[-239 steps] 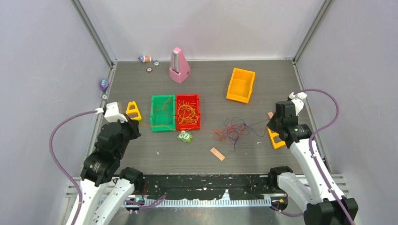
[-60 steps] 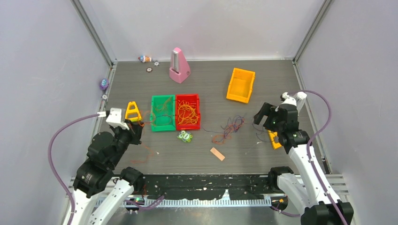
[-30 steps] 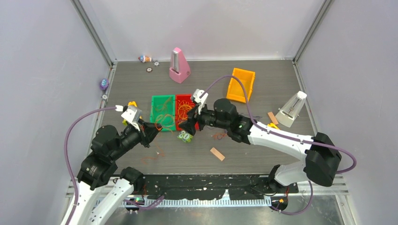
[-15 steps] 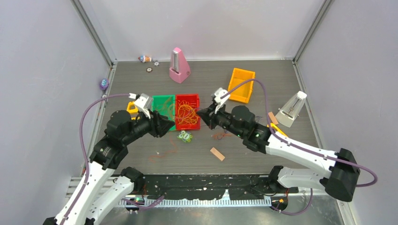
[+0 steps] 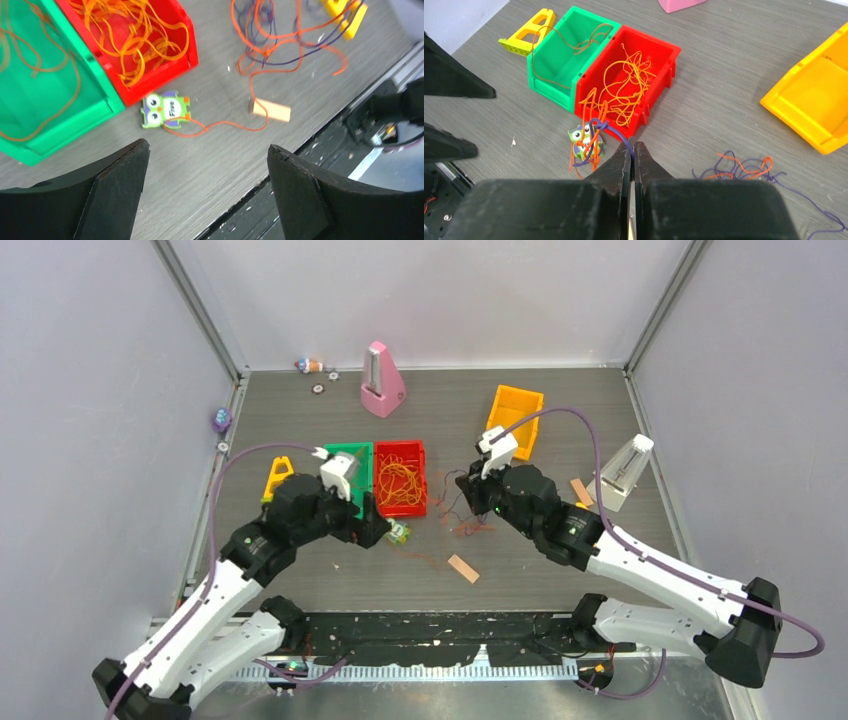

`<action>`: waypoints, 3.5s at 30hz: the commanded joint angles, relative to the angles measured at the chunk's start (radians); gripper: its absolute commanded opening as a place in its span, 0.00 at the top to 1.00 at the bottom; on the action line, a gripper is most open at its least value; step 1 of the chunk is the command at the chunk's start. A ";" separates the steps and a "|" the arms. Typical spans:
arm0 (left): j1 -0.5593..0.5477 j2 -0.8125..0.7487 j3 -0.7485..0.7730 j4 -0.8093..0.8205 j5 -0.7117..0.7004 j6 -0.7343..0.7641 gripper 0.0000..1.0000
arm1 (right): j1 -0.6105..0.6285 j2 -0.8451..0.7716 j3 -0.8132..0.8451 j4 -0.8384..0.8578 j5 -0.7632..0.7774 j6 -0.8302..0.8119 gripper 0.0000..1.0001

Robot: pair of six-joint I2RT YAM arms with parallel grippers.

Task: Untangle the cables
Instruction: Untie the cable, then place the cable in the bin.

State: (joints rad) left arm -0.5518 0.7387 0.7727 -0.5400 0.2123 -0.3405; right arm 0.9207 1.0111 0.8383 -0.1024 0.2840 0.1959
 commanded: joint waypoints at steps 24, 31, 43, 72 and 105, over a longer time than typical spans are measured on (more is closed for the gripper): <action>-0.396 0.472 -0.243 0.910 -0.179 -0.102 0.22 | -0.003 -0.124 0.111 -0.128 -0.078 0.040 0.94; -0.405 0.556 -0.228 0.954 -0.197 -0.141 0.79 | -0.003 -0.141 0.102 -0.132 -0.064 0.044 0.94; -0.342 -0.002 -0.248 0.311 -0.597 -0.080 1.00 | -0.091 -0.138 0.003 -0.351 0.256 0.143 0.94; 0.139 -0.006 0.291 -0.142 -0.352 0.005 1.00 | -0.450 -0.106 -0.238 -0.305 -0.006 0.257 0.94; 0.181 0.348 0.661 -0.127 -0.470 0.078 1.00 | -0.459 -0.035 -0.214 -0.237 -0.071 0.228 0.94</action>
State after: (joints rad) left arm -0.3832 1.0901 1.3777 -0.6750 -0.2436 -0.2794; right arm 0.4671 0.9760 0.5964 -0.3782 0.2184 0.4259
